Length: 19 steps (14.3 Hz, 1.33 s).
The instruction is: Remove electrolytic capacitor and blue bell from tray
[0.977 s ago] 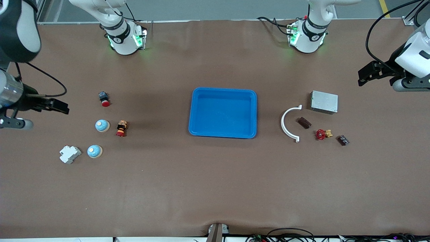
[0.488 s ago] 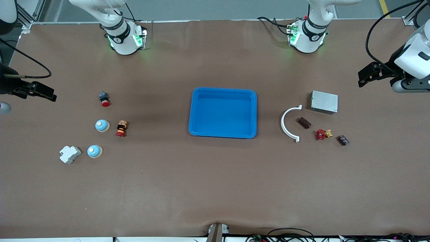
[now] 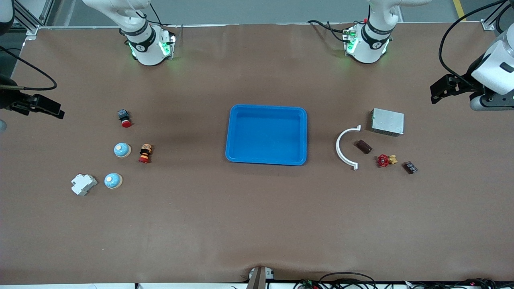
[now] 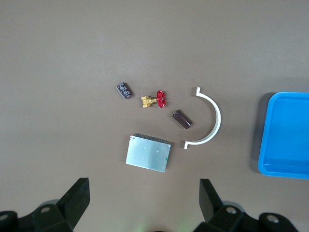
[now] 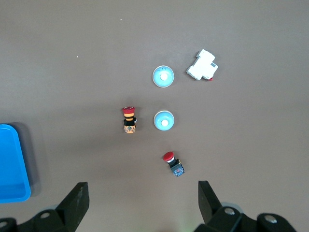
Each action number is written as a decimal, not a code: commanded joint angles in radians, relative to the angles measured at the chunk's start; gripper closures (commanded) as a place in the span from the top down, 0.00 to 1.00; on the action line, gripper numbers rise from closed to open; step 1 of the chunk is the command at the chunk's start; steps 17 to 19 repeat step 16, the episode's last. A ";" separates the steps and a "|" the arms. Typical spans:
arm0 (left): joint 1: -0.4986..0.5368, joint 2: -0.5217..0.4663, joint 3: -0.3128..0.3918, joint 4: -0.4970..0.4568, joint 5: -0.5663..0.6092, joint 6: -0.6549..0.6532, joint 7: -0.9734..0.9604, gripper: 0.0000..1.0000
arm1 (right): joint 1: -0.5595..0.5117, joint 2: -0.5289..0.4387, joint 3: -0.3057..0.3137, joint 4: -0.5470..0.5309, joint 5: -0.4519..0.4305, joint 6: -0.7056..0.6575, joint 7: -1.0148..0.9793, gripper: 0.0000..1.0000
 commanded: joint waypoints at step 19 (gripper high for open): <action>0.006 -0.003 -0.001 0.058 -0.037 -0.037 0.002 1.00 | 0.000 -0.042 0.021 0.002 0.030 0.018 -0.004 1.00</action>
